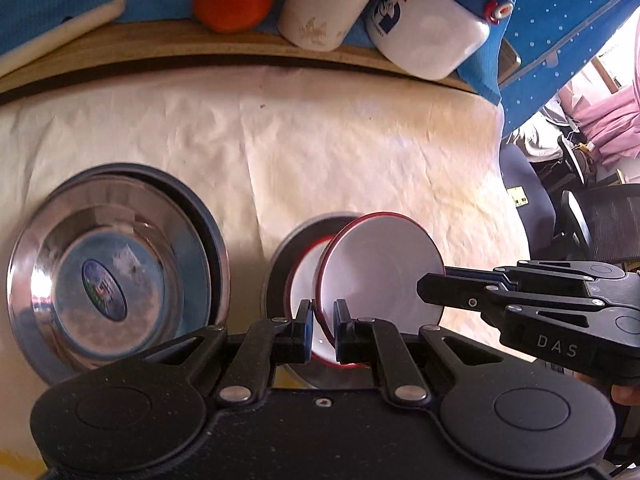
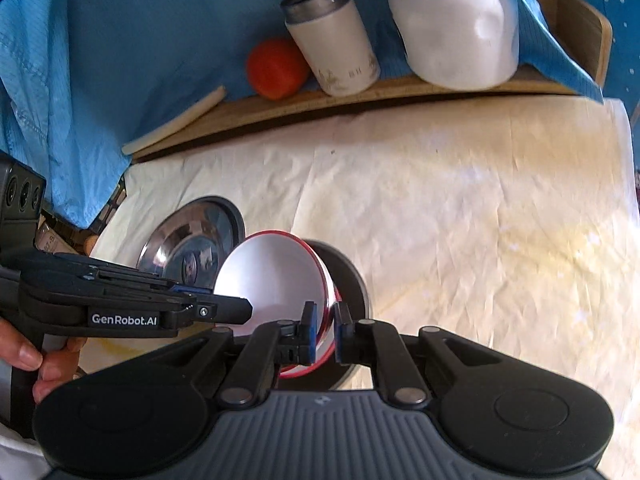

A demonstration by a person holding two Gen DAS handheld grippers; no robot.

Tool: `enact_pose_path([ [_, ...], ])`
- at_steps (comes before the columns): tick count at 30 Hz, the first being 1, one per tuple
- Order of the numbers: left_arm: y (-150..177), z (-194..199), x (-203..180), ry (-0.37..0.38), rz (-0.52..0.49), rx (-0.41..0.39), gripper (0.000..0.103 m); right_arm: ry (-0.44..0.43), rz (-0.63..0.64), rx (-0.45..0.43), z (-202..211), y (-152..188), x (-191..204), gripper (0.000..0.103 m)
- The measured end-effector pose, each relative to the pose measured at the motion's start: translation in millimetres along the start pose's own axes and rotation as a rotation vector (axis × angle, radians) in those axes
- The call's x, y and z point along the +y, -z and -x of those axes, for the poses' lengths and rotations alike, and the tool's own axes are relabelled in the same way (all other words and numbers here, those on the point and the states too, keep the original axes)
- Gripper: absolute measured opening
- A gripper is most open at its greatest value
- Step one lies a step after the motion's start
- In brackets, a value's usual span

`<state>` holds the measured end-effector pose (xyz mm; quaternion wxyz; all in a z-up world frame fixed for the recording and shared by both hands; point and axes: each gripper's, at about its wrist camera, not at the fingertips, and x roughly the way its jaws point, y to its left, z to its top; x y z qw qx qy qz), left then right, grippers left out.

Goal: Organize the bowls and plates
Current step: 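Lower the second white bowl into the first and open both tools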

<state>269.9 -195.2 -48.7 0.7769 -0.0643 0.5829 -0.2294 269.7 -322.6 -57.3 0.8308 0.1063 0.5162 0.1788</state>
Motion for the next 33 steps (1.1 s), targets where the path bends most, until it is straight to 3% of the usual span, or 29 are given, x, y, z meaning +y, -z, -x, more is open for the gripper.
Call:
enact_pose_path([
  [14,6,-2,0,-0.019,0.016,0.011,0.011,0.000,-0.014,0.045,-13,1,-3,0.009],
  [33,3,-8,-17,-0.140,-0.072,0.042,0.014,0.017,-0.001,0.075,-21,-4,3,0.010],
])
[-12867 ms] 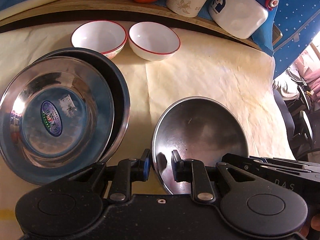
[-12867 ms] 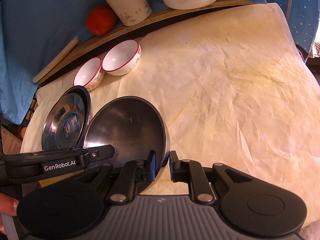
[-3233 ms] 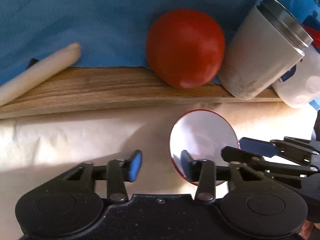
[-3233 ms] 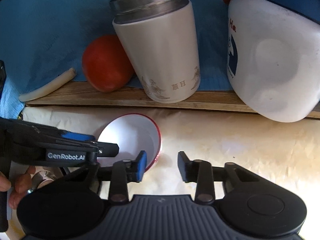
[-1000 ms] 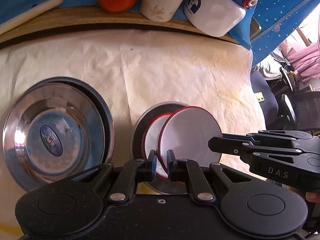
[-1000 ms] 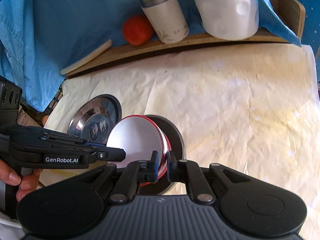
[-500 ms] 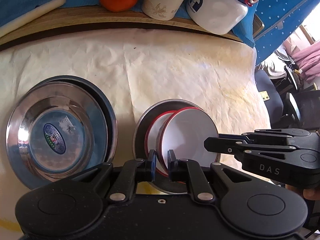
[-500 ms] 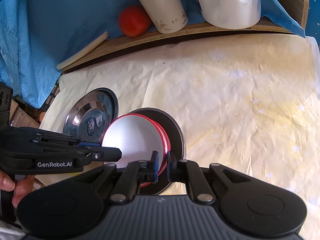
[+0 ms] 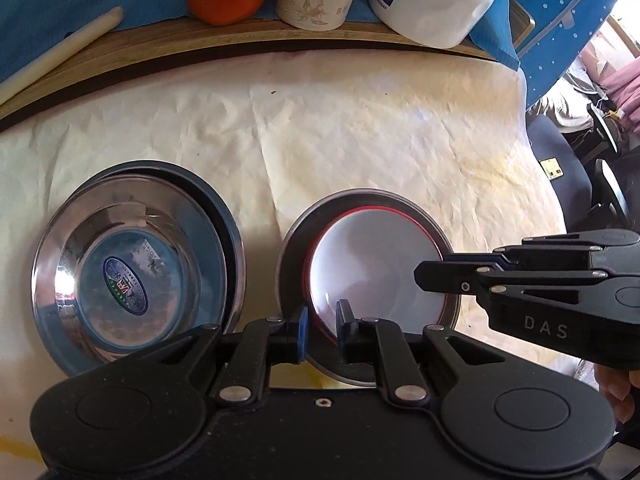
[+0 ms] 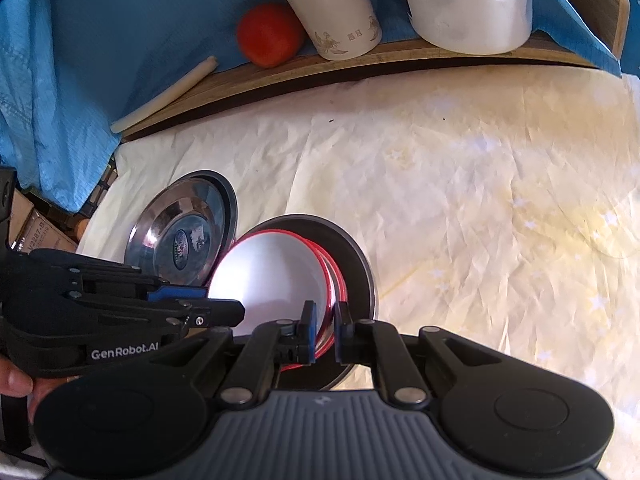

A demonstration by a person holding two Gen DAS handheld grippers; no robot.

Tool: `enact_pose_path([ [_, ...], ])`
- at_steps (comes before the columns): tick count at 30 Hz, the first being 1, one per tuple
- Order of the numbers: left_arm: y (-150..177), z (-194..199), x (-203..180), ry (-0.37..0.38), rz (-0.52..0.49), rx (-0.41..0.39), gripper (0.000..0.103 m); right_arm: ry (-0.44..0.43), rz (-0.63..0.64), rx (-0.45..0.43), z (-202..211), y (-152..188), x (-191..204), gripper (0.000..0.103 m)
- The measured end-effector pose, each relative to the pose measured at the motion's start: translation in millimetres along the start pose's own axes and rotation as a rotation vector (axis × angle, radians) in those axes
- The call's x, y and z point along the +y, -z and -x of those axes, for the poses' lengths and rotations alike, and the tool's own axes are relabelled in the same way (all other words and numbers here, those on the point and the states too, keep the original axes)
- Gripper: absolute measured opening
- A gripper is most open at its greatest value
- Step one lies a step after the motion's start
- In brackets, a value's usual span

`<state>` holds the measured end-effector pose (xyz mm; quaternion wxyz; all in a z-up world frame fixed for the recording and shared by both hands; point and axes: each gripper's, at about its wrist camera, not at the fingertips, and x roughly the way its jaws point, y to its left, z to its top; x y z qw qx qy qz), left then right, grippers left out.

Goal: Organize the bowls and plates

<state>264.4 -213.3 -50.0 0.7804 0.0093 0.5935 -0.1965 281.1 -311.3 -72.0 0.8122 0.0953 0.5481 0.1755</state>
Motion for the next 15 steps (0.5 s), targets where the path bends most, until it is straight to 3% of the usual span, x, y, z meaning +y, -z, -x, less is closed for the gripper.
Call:
enact_pose_path([
  [8,0.6,-3.4,0.3,-0.001,0.005,0.012,0.018,0.009,0.007,0.000,0.7,-0.8,0.0,0.010],
  [15,3.6,-0.9,5.6,0.021,0.021,-0.003,0.021,0.016,0.002,-0.010,1.2,0.7,0.3,0.019],
])
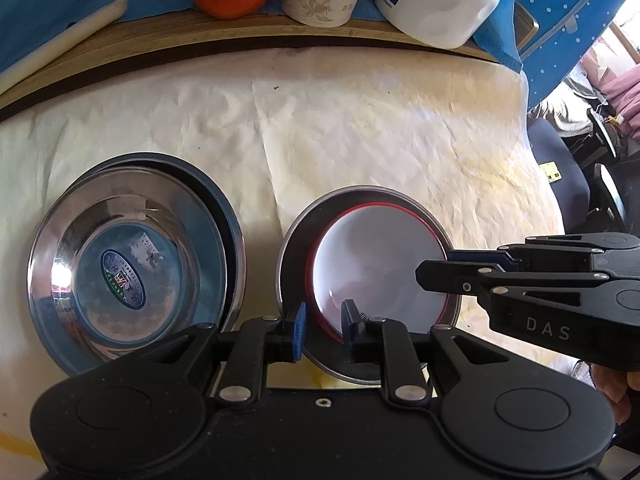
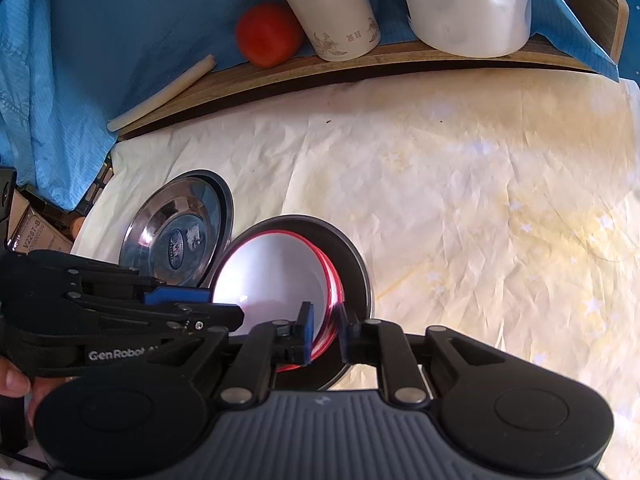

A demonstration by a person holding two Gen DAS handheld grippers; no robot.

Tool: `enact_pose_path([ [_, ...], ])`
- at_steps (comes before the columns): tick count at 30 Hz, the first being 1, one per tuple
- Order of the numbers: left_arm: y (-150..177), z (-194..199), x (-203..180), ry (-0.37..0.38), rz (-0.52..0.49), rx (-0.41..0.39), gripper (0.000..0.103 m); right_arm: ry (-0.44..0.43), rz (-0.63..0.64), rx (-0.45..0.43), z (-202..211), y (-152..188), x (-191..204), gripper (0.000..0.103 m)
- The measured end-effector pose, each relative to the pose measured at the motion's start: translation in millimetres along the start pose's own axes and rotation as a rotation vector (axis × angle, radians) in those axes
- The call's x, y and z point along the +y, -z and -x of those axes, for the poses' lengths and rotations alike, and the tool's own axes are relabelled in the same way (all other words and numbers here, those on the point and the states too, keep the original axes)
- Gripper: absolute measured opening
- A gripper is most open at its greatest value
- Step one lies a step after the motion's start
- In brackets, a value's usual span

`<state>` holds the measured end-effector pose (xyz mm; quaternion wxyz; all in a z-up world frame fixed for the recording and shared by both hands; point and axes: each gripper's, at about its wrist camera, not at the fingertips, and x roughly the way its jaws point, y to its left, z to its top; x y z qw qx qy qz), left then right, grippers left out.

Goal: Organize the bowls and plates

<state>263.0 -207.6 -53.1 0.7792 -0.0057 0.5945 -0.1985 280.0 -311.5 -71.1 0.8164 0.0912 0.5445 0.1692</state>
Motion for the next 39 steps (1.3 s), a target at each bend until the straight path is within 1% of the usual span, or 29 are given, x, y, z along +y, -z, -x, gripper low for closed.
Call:
enact_pose_path([
  [3,2,4,2,0.015,-0.001,-0.012,0.022,0.014,0.004,-0.019,4,2,3,0.025],
  [5,3,8,5,0.034,-0.004,-0.022,0.027,0.018,0.000,-0.034,8,4,5,0.028],
  [6,4,11,7,0.039,-0.005,-0.032,0.029,0.019,-0.003,-0.042,10,5,6,0.031],
  [7,4,14,8,0.040,-0.008,-0.044,0.039,0.021,-0.008,-0.052,13,7,6,0.036],
  [8,6,18,12,0.029,-0.011,-0.060,0.051,0.024,-0.015,-0.066,16,8,7,0.039],
  [9,7,23,16,0.023,-0.012,-0.081,0.055,0.025,-0.019,-0.080,18,10,8,0.045],
  [10,7,26,19,0.026,-0.012,-0.093,0.058,0.028,-0.022,-0.098,22,12,10,0.049],
  [11,8,29,23,0.037,-0.008,-0.103,0.058,0.034,-0.023,-0.114,25,14,11,0.051],
  [12,8,32,28,0.048,0.000,-0.112,0.058,0.043,-0.021,-0.129,28,15,13,0.054],
  [13,10,34,32,0.056,0.007,-0.120,0.060,0.054,-0.015,-0.143,31,17,15,0.058],
  [14,12,36,35,0.056,0.010,-0.127,0.063,0.064,-0.005,-0.158,34,19,17,0.060],
  [15,14,37,37,0.050,0.014,-0.135,0.064,0.073,0.005,-0.173,38,21,19,0.064],
  [17,18,40,41,0.035,0.028,-0.142,0.072,0.074,0.018,-0.202,46,23,21,0.071],
  [18,19,42,42,0.030,0.038,-0.147,0.074,0.066,0.023,-0.218,50,24,21,0.076],
  [19,21,44,44,0.023,0.048,-0.159,0.079,0.059,0.029,-0.233,53,23,22,0.082],
  [20,23,47,45,0.014,0.060,-0.175,0.084,0.053,0.035,-0.248,57,23,21,0.085],
  [22,28,52,44,-0.009,0.084,-0.206,0.090,0.040,0.053,-0.273,64,23,20,0.093],
  [23,30,54,42,-0.019,0.094,-0.220,0.094,0.032,0.060,-0.278,67,23,18,0.096],
  [25,37,57,38,-0.044,0.127,-0.243,0.099,0.014,0.069,-0.288,72,24,11,0.102],
  [27,45,58,34,-0.057,0.159,-0.262,0.102,-0.001,0.088,-0.293,79,27,4,0.103],
  [30,58,57,25,-0.098,0.202,-0.281,0.102,0.005,0.113,-0.307,85,32,-7,0.103],
  [32,67,58,21,-0.123,0.235,-0.299,0.102,0.006,0.141,-0.333,87,35,-14,0.103],
  [35,79,58,14,-0.168,0.265,-0.327,0.102,0.041,0.191,-0.367,90,41,-21,0.103],
  [39,94,54,9,-0.228,0.308,-0.332,0.102,0.082,0.223,-0.355,91,48,-29,0.103],
])
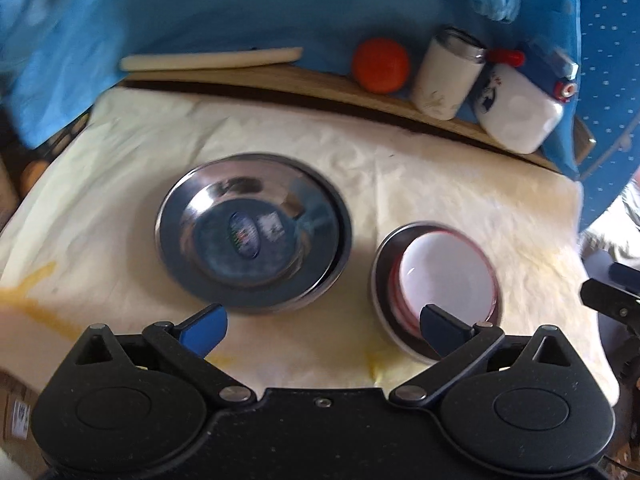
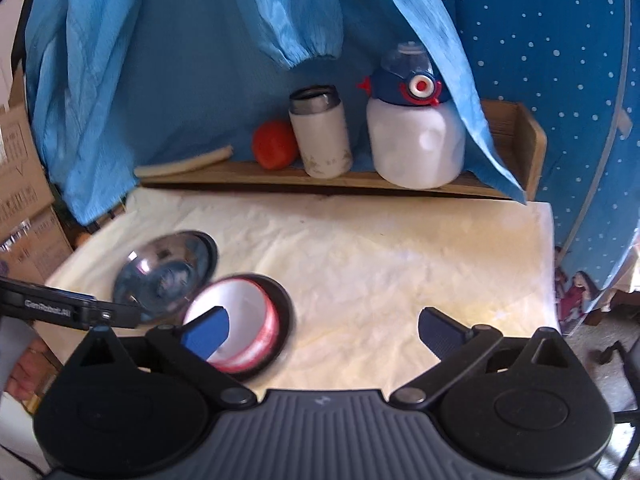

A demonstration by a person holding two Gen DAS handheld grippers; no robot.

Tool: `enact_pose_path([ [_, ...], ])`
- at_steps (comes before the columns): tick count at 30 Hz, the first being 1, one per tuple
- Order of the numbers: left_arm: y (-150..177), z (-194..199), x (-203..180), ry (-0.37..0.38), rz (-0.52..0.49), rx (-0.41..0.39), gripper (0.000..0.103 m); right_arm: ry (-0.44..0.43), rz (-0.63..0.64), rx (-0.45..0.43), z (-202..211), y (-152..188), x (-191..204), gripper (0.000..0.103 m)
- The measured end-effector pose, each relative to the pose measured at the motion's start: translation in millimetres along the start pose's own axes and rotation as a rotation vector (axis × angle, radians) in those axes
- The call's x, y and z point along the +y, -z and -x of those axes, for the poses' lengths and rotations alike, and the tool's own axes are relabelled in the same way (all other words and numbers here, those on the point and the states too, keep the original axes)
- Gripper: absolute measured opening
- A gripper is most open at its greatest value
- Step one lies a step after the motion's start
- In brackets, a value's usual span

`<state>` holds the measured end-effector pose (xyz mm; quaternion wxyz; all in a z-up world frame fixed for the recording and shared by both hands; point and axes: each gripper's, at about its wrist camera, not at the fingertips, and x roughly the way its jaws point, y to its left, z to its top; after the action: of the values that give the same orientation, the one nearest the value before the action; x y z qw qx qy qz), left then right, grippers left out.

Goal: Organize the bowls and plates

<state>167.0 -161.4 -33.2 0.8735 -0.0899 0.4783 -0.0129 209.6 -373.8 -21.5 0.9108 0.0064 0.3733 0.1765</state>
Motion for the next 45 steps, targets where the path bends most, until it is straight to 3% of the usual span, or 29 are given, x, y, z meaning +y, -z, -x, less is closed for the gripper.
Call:
enact_pose_path([
  [17,25,-17,-13,-0.054,0.076,0.054,0.102,0.036,0.064,0.105,-14,22,-16,0.103],
  [45,20,-46,-15,-0.081,0.261,0.056,0.102,-0.076,0.239,0.204,-85,-14,-14,0.103],
])
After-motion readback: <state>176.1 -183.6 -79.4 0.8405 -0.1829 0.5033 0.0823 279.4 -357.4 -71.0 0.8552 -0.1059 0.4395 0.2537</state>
